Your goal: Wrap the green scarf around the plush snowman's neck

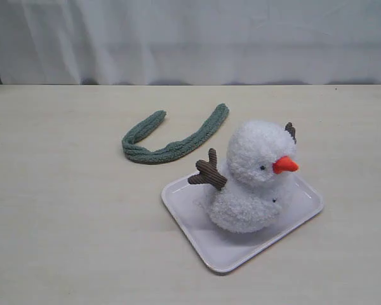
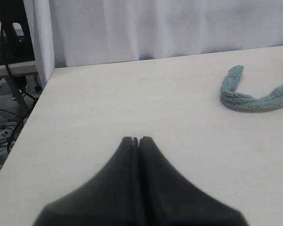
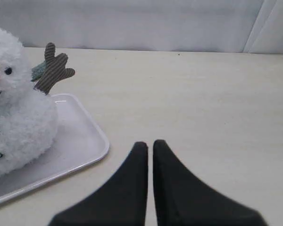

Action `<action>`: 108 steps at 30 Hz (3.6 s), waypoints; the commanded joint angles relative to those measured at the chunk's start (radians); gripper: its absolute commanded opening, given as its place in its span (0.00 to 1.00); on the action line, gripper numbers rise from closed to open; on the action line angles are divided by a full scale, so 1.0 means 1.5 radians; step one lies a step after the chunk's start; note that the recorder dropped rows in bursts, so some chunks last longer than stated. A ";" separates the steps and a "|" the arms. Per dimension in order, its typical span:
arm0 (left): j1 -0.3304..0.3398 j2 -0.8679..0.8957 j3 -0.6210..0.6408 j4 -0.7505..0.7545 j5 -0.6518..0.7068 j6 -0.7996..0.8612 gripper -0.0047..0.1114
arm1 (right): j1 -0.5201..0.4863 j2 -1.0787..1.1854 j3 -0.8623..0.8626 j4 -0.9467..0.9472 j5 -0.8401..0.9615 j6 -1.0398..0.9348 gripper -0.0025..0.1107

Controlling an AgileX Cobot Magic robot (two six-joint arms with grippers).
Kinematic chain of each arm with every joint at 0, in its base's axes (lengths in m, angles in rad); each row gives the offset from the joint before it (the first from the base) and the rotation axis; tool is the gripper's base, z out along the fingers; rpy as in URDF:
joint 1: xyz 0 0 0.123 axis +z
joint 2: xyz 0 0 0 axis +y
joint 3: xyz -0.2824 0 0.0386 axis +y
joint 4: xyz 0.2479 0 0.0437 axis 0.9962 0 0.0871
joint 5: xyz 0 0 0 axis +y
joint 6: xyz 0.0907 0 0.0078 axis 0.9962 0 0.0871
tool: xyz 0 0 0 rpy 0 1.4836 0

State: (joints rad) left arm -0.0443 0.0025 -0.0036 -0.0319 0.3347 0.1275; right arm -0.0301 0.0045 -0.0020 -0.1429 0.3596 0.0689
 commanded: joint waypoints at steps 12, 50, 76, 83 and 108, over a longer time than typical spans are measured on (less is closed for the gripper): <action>0.003 -0.002 0.002 -0.005 -0.008 0.001 0.04 | -0.003 -0.003 0.001 -0.109 -0.114 -0.022 0.06; 0.003 -0.002 0.002 -0.005 -0.007 0.001 0.04 | -0.002 0.501 -0.585 -1.068 -0.557 1.210 0.62; 0.003 -0.002 0.002 -0.004 -0.008 0.001 0.04 | -0.002 0.979 -0.799 -0.479 0.063 0.414 0.62; 0.003 -0.002 0.002 -0.004 -0.008 0.001 0.04 | -0.002 1.081 -0.981 -0.070 0.332 0.051 0.62; 0.003 -0.002 0.002 -0.004 -0.008 0.001 0.04 | 0.410 1.291 -1.248 0.177 0.412 -0.244 0.62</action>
State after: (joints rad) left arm -0.0443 0.0025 -0.0036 -0.0319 0.3347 0.1275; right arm 0.5450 1.8624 -1.8240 0.1504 0.9510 -0.3057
